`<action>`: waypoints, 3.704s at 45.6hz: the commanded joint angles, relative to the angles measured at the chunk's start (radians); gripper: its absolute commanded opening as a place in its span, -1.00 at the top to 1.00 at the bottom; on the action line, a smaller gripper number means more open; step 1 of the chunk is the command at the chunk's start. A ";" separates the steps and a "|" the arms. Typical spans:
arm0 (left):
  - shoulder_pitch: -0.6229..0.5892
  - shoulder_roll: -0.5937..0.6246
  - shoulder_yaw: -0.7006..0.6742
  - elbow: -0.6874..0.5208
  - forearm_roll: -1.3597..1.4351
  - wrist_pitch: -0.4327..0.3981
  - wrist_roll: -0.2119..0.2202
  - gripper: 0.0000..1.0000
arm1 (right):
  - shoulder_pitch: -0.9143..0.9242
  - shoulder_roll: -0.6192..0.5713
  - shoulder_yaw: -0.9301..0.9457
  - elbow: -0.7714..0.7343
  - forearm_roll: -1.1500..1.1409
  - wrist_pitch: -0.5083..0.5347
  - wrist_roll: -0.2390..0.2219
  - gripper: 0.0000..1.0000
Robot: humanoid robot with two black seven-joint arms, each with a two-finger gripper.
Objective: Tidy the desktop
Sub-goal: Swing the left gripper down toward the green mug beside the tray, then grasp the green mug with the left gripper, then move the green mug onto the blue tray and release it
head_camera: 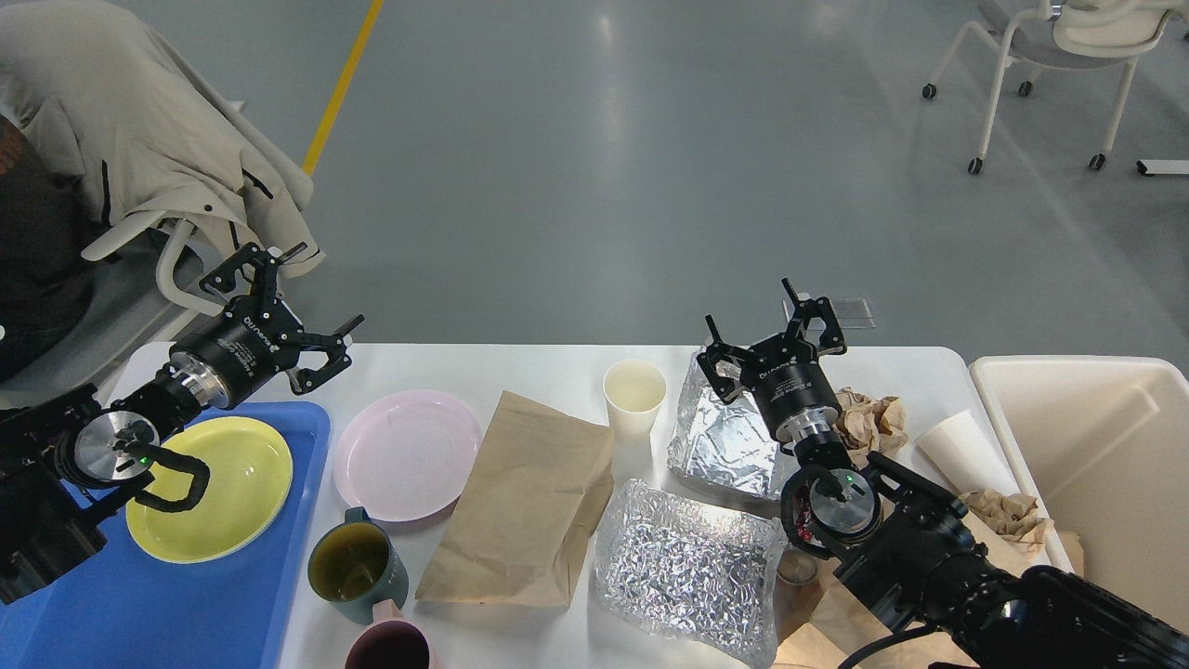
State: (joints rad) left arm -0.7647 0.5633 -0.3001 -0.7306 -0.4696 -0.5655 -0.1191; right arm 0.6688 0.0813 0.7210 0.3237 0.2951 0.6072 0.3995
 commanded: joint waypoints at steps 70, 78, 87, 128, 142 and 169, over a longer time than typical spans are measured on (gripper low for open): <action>-1.441 -0.149 2.014 -0.971 0.884 0.297 -0.488 -1.00 | 0.000 0.000 0.000 0.000 0.001 -0.001 -0.001 -1.00; -1.314 -0.213 1.951 -0.941 0.760 0.377 -0.410 -1.00 | 0.000 0.000 0.000 0.000 0.001 0.000 -0.001 -1.00; -1.138 -0.238 1.909 -0.923 0.753 0.562 -0.301 -0.98 | 0.000 0.000 0.000 0.000 -0.001 -0.001 -0.001 -1.00; -0.828 -0.241 1.764 -0.833 0.775 0.806 -0.083 -0.14 | 0.000 0.000 0.000 0.000 0.001 0.000 -0.001 -1.00; -0.795 -0.241 1.719 -0.828 0.776 0.812 -0.062 1.00 | 0.000 0.000 0.000 0.002 0.001 0.000 -0.001 -1.00; -1.240 0.050 1.730 -0.906 0.966 0.359 -0.108 1.00 | 0.000 0.000 -0.002 0.000 -0.001 -0.001 -0.001 -1.00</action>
State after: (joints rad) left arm -1.8192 0.4723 1.4258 -1.6256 0.4071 0.0187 -0.2238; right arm 0.6688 0.0813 0.7207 0.3244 0.2950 0.6066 0.3989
